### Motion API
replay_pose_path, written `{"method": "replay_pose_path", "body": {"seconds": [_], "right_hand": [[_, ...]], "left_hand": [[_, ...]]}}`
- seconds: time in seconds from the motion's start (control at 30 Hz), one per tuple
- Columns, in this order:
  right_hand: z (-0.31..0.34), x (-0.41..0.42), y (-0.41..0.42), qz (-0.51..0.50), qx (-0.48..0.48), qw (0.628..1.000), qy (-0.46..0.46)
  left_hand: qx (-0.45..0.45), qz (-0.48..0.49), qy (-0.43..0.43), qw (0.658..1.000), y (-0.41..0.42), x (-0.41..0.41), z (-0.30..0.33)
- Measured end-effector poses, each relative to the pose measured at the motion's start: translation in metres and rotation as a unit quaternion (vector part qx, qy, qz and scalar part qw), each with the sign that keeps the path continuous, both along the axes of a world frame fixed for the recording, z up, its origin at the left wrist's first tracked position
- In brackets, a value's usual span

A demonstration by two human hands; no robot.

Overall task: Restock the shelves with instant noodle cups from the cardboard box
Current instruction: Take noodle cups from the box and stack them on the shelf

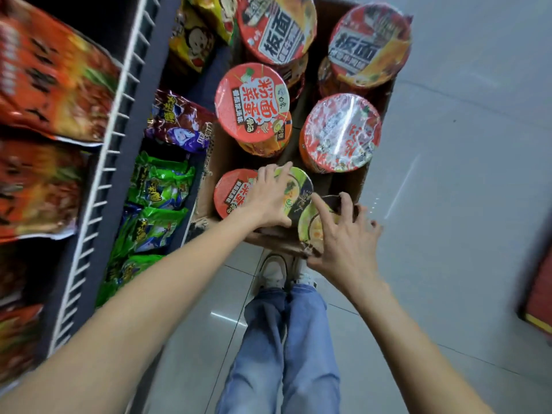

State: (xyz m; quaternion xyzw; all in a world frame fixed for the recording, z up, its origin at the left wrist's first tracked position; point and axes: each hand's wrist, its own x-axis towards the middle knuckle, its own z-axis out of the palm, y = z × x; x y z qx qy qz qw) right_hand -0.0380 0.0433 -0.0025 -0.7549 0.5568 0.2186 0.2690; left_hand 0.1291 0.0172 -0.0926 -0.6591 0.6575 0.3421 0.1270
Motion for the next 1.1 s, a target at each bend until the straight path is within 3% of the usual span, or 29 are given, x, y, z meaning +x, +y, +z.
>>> {"method": "replay_pose_path", "body": {"seconds": [0.13,0.23,0.37,0.47,0.67,0.8,1.0,1.1], "right_hand": [[0.079,-0.009,0.004,-0.176,-0.013,0.973,-0.149],[0.144,-0.009,0.015,-0.211,-0.074,0.953,-0.207],[0.235,-0.005,0.028,-0.200,-0.113,0.932,-0.279],[0.295,0.002,0.032,-0.154,-0.126,0.932,-0.304],[0.396,0.006,0.051,-0.110,-0.131,0.929,-0.327],[0.443,0.001,0.070,-0.029,-0.140,0.922,-0.361],[0.486,-0.013,0.100,0.022,-0.112,0.855,-0.506],[0.504,-0.013,0.125,0.012,-0.035,0.803,-0.595]], "left_hand": [[-0.024,0.067,0.035,0.997,0.025,0.009,0.073],[-0.027,0.075,0.028,0.996,0.041,0.019,0.136],[-0.066,-0.026,0.016,0.997,0.058,0.026,0.223],[-0.111,-0.047,0.037,0.992,0.073,0.030,0.288],[-0.187,0.038,0.101,0.976,0.126,0.035,0.406],[-0.217,0.082,0.113,0.966,0.165,0.036,0.471],[-0.302,0.210,0.144,0.919,0.245,0.018,0.530],[-0.334,0.291,0.159,0.883,0.290,-0.002,0.556]]}}
